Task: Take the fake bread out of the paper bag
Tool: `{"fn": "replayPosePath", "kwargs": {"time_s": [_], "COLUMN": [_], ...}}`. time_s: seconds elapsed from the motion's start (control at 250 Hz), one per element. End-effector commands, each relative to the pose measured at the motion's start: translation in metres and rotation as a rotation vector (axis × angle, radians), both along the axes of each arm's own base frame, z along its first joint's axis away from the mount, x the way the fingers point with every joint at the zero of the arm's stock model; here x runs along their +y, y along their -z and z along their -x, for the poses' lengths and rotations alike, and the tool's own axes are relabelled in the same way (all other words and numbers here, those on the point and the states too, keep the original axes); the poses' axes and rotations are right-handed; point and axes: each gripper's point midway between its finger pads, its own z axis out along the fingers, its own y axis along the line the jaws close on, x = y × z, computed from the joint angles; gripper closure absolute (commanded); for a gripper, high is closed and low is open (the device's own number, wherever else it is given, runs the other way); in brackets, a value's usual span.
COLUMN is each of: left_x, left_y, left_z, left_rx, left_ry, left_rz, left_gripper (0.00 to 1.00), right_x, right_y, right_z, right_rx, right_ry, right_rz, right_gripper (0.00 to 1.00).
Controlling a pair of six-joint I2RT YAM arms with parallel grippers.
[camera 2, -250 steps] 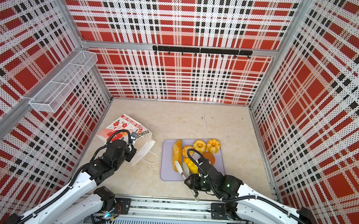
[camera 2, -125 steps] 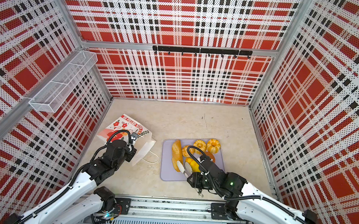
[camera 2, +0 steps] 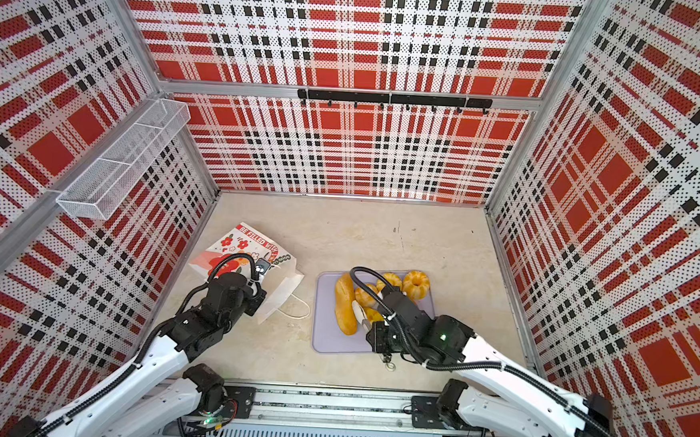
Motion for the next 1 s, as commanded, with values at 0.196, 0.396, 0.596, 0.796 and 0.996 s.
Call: {"fn": "replayPosePath", "kwargs": {"time_s": [0.196,0.396,0.596,0.796,0.996], "left_x": [-0.002,-0.002,-0.003,-0.009,-0.013], "left_y": [0.000,0.000,-0.005,-0.012,-0.010], "left_z": [0.000,-0.001,0.000,0.002,0.014], "left_rx": [-0.012,-0.011,-0.031,-0.040,-0.018], "left_ry": [0.007,0.009,0.022,0.083,0.174], "left_rz": [0.006,0.000,-0.003,-0.022,-0.072], "left_gripper": [1.00,1.00,1.00,1.00,1.00], "right_x": [0.023,0.045,0.027,-0.004,0.075], "right_y": [0.015,0.034,0.021,-0.008,-0.057], "right_z": [-0.019,-0.019,-0.020,-0.015,-0.003], "right_rx": [-0.010,0.040,0.008,-0.060,-0.104], "right_ry": [-0.101,-0.122,-0.079,-0.083,-0.217], "right_rz": [0.074,0.006,0.059,0.145,-0.225], "right_gripper": [1.00,1.00,1.00,0.93,0.87]}}
